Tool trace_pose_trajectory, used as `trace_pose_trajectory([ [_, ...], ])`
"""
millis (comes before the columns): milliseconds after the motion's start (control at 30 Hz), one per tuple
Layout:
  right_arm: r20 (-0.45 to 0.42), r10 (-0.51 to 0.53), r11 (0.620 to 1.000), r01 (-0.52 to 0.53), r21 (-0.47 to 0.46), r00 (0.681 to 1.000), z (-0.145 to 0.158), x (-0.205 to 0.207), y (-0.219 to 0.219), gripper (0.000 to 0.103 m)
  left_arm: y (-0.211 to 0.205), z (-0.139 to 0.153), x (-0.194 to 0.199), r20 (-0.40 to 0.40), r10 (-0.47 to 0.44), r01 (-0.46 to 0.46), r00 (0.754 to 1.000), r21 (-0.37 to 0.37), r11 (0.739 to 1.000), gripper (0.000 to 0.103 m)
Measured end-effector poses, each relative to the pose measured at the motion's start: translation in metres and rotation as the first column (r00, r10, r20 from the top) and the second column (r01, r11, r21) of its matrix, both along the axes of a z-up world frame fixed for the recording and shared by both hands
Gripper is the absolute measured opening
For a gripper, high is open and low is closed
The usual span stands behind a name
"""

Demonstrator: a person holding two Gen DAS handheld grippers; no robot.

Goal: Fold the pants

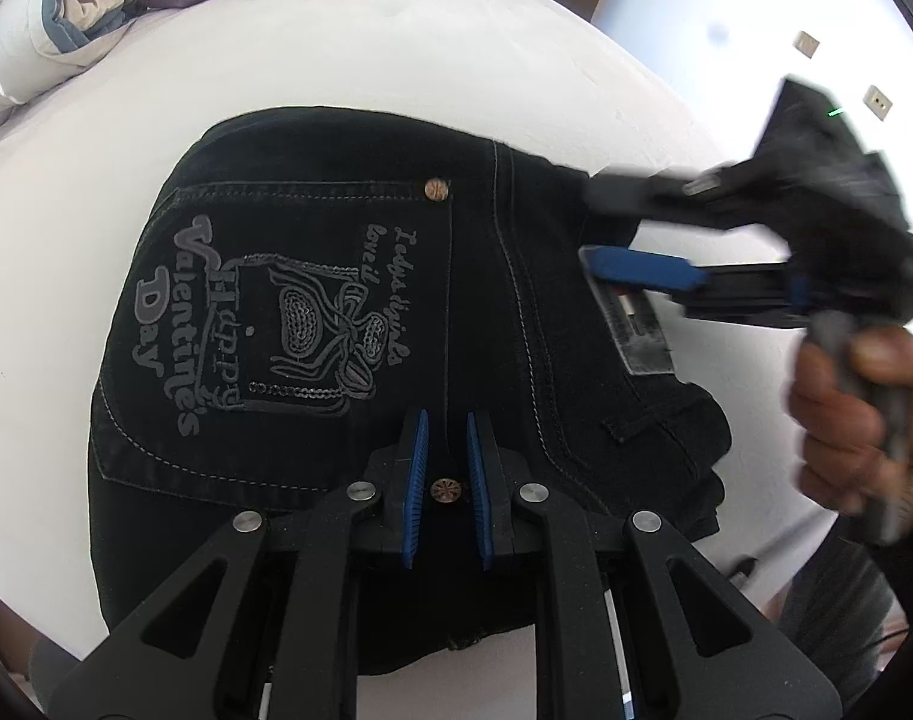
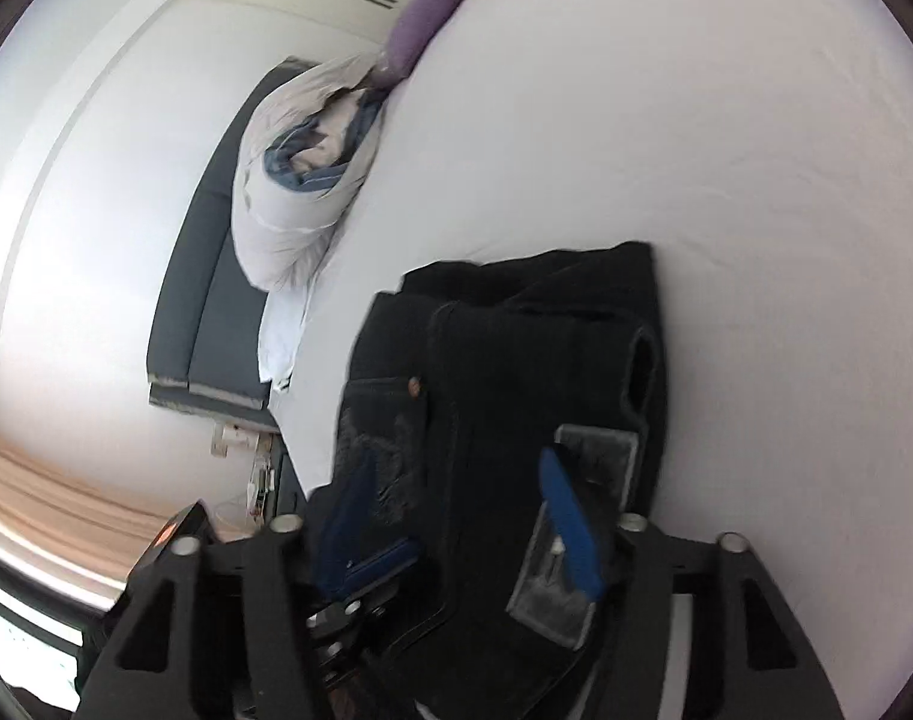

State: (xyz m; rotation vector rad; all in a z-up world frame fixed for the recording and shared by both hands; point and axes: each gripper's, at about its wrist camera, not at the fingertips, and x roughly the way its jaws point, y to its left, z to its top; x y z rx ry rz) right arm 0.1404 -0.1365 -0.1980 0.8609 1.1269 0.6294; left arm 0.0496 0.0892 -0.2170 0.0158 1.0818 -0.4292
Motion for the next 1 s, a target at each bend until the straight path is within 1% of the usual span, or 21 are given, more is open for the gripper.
trace_pose_trajectory([
  [33,-0.031,-0.037,0.999,0.037,0.008,0.999,-0.006,0.003,-0.009,0.021,0.003,0.002,0.001,-0.004,0.002,-0.002,1.0,-0.008,1.0,0.013],
  [67,-0.048,-0.086,0.996,0.087,0.02,0.995,-0.005,0.001,-0.022,0.027,0.008,0.007,0.001,-0.013,0.011,-0.011,1.0,-0.016,1.0,0.013],
  [100,-0.024,-0.12,0.992,0.121,0.019,0.992,0.001,-0.004,-0.028,0.036,0.013,0.012,0.002,-0.013,0.025,-0.025,1.0,-0.017,1.0,0.013],
  [133,0.004,-0.151,0.989,0.151,0.002,0.988,0.01,-0.011,-0.037,0.063,0.024,0.021,0.002,0.004,0.049,-0.049,0.999,-0.017,0.999,0.013],
  [167,0.023,-0.19,0.981,0.191,-0.034,0.981,0.018,-0.018,-0.048,0.083,0.031,0.027,0.004,0.017,0.059,-0.058,0.998,-0.022,0.998,0.013],
  [200,0.035,-0.219,0.973,0.221,-0.061,0.975,0.025,-0.026,-0.058,0.086,0.045,0.036,0.008,0.04,0.078,-0.076,0.996,-0.031,0.997,0.013],
  [267,0.027,-0.212,0.976,0.213,-0.051,0.977,0.031,-0.04,-0.065,0.086,0.067,0.045,0.019,0.053,0.117,-0.115,0.992,-0.03,0.993,0.013],
  [367,-0.002,-0.151,0.986,0.151,-0.065,0.989,0.029,-0.047,-0.056,0.086,0.099,0.046,0.046,0.034,0.164,-0.163,0.986,-0.018,0.986,0.014],
  [400,-0.014,-0.129,0.989,0.128,-0.07,0.992,0.025,-0.045,-0.048,0.086,0.107,0.043,0.055,0.008,0.154,-0.153,0.988,-0.026,0.988,0.019],
  [433,-0.025,-0.11,0.991,0.107,-0.079,0.994,0.023,-0.045,-0.04,0.086,0.115,0.042,0.066,-0.024,0.141,-0.142,0.99,-0.05,0.989,0.025],
  [500,-0.052,-0.081,0.988,0.074,-0.138,0.995,0.014,-0.044,-0.021,0.086,0.127,0.034,0.077,-0.079,0.135,-0.142,0.988,-0.087,0.986,0.086],
  [533,-0.053,-0.066,0.985,0.057,-0.16,0.996,0.013,-0.042,-0.014,0.086,0.133,0.032,0.079,-0.075,0.147,-0.154,0.986,-0.097,0.983,0.09],
  [567,-0.054,-0.057,0.984,0.047,-0.172,0.997,0.012,-0.041,-0.01,0.086,0.138,0.03,0.081,-0.075,0.155,-0.162,0.985,-0.1,0.982,0.09],
  [700,-0.078,-0.031,0.984,0.016,-0.18,0.996,0.011,-0.033,0.004,0.086,0.16,0.017,0.091,-0.128,0.18,-0.196,0.975,-0.121,0.973,0.09],
  [767,-0.088,-0.025,0.981,0.007,-0.195,0.996,0.01,-0.032,0.007,0.086,0.165,0.01,0.096,-0.168,0.153,-0.179,0.974,-0.15,0.972,0.09],
  [833,-0.095,-0.03,0.979,0.01,-0.204,0.995,0.009,-0.026,0.01,0.086,0.169,-0.002,0.096,-0.207,0.107,-0.145,0.972,-0.175,0.974,0.09],
  [900,-0.105,-0.037,0.977,0.013,-0.215,0.994,0.01,-0.023,0.012,0.086,0.165,-0.005,0.098,-0.225,0.08,-0.12,0.971,-0.17,0.978,0.09],
  [1000,-0.114,-0.034,0.975,0.008,-0.221,0.993,0.009,-0.017,0.021,0.086,0.155,-0.006,0.102,-0.235,0.045,-0.091,0.971,-0.189,0.978,0.09],
])
